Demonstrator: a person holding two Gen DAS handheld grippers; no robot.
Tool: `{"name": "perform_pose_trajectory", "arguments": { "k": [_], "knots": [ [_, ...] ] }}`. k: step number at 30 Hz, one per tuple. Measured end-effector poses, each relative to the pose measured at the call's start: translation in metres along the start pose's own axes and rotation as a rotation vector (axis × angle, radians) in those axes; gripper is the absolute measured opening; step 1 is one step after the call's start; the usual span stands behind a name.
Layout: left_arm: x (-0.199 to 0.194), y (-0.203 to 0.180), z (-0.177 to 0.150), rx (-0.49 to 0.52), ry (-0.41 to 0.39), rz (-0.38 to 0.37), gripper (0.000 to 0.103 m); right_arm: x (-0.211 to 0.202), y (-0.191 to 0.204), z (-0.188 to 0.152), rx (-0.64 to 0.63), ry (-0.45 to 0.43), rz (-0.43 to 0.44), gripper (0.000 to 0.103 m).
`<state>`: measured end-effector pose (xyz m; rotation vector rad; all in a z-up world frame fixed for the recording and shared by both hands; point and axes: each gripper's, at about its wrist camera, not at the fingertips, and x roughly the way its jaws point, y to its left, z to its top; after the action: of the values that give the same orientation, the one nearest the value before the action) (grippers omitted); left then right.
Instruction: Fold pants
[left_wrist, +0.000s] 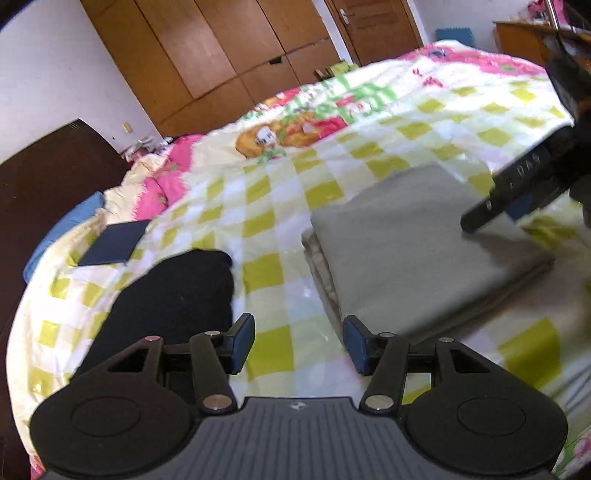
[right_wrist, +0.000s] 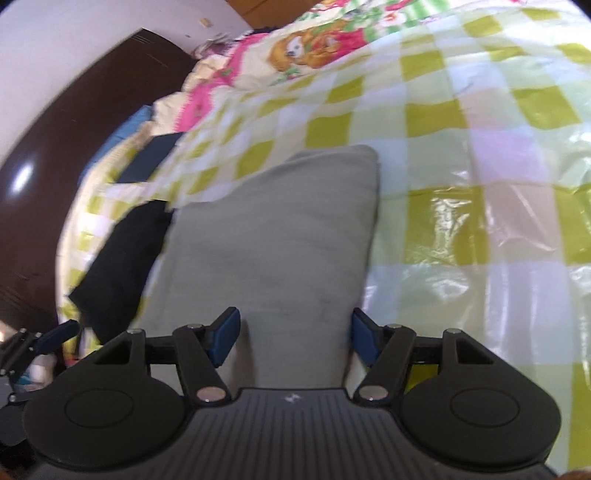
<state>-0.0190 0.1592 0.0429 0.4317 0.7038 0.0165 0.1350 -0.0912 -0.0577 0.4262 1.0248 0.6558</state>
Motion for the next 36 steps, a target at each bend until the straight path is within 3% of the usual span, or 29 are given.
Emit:
{"name": "perform_pose_trajectory", "arguments": {
  "k": [5,8,13,17,20,23,25,29,31,36],
  "knots": [
    [0.001,-0.007,0.026,0.006,-0.078,-0.017,0.074,-0.003,-0.007,-0.017,0.028,0.032,0.076,0.066],
    [0.03,-0.014,0.039,0.024,-0.088,-0.102,0.074,-0.002,-0.008,-0.017,0.052,0.012,0.094,0.066],
    [0.102,-0.012,0.043,-0.015,0.037,-0.224,0.074,0.011,-0.018,-0.003,0.123,-0.011,0.135,0.067],
    [0.132,-0.006,0.035,-0.062,0.089,-0.181,0.075,0.024,-0.025,0.002,0.161,-0.018,0.185,0.062],
    [0.136,0.006,0.027,-0.142,0.112,-0.184,0.075,0.027,-0.025,0.002,0.114,-0.005,0.124,0.025],
    [0.14,0.007,0.019,-0.232,0.153,-0.218,0.069,0.024,-0.037,-0.002,0.167,0.004,0.168,0.017],
    [0.133,-0.004,0.019,-0.22,0.144,-0.229,0.063,0.018,-0.04,-0.005,0.168,0.009,0.176,0.016],
    [0.118,-0.031,0.026,-0.179,0.135,-0.248,0.061,-0.002,-0.046,-0.007,0.139,0.016,0.153,0.015],
    [0.111,-0.044,0.031,-0.175,0.133,-0.295,0.061,-0.022,-0.055,-0.009,0.145,-0.001,0.129,0.015],
    [0.097,-0.099,0.05,-0.115,0.085,-0.413,0.062,-0.083,-0.086,-0.022,0.159,-0.059,-0.029,0.018]
  ]
}}
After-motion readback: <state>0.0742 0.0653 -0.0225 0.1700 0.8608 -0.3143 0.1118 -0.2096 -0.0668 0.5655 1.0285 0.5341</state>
